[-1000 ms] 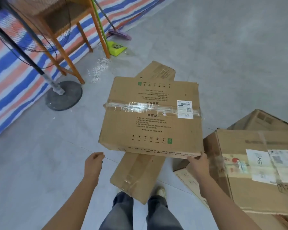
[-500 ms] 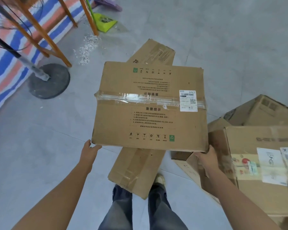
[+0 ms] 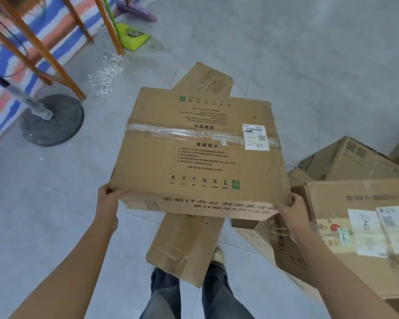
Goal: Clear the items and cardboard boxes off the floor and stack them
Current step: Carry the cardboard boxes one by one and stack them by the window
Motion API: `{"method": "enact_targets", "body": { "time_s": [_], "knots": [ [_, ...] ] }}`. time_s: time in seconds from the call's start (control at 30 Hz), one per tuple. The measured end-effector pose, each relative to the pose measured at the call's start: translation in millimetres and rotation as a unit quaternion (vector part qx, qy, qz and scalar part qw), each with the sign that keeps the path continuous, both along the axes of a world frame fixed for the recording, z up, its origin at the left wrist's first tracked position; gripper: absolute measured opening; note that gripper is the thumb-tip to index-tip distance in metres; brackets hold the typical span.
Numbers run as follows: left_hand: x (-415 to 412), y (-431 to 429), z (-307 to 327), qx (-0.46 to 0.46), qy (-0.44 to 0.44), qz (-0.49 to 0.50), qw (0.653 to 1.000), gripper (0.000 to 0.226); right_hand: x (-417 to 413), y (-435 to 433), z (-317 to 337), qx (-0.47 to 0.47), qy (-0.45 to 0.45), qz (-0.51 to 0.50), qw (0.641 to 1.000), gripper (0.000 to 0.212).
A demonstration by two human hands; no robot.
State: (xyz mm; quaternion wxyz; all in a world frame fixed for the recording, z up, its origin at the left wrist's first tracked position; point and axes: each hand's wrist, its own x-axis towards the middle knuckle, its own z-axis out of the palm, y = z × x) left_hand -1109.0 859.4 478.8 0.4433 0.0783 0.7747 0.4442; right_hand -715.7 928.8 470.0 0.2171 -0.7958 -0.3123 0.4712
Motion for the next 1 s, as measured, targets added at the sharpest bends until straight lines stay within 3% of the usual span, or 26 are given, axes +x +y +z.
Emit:
{"method": "enact_targets", "body": {
  "time_s": [0.2, 0.33, 0.43, 0.57, 0.77, 0.9, 1.0],
  "knots": [
    [-21.3, 59.2, 103.5, 0.167, -0.026, -0.018, 0.986, 0.025, -23.5, 59.1, 104.9, 0.160, 0.063, -0.031, 0.985, 0.065],
    [-42.2, 94.4, 183.1, 0.260, 0.017, -0.046, 0.964, 0.019, -37.3, 107.0, 204.7, 0.267, 0.088, -0.003, 0.960, 0.062],
    [-55.1, 101.8, 231.4, 0.285, 0.031, -0.071, 0.955, 0.057, -39.3, 112.7, 266.9, 0.315, 0.056, 0.042, 0.947, 0.067],
    [-75.1, 98.1, 276.0, 0.282, 0.085, -0.126, 0.947, 0.081, -42.7, 100.6, 324.6, 0.321, 0.044, 0.105, 0.940, 0.085],
    [-90.7, 81.8, 327.4, 0.290, 0.227, -0.162, 0.915, 0.077, -72.5, 85.9, 363.4, 0.333, 0.052, 0.128, 0.933, 0.090],
    [-102.4, 63.5, 352.4, 0.272, 0.288, -0.123, 0.910, 0.077, -101.8, 82.2, 376.7, 0.351, 0.053, 0.133, 0.926, 0.092],
    [-115.3, 45.9, 371.9, 0.260, 0.338, -0.061, 0.902, 0.059, -131.4, 88.1, 388.6, 0.356, 0.035, 0.151, 0.921, 0.091]
  ]
}}
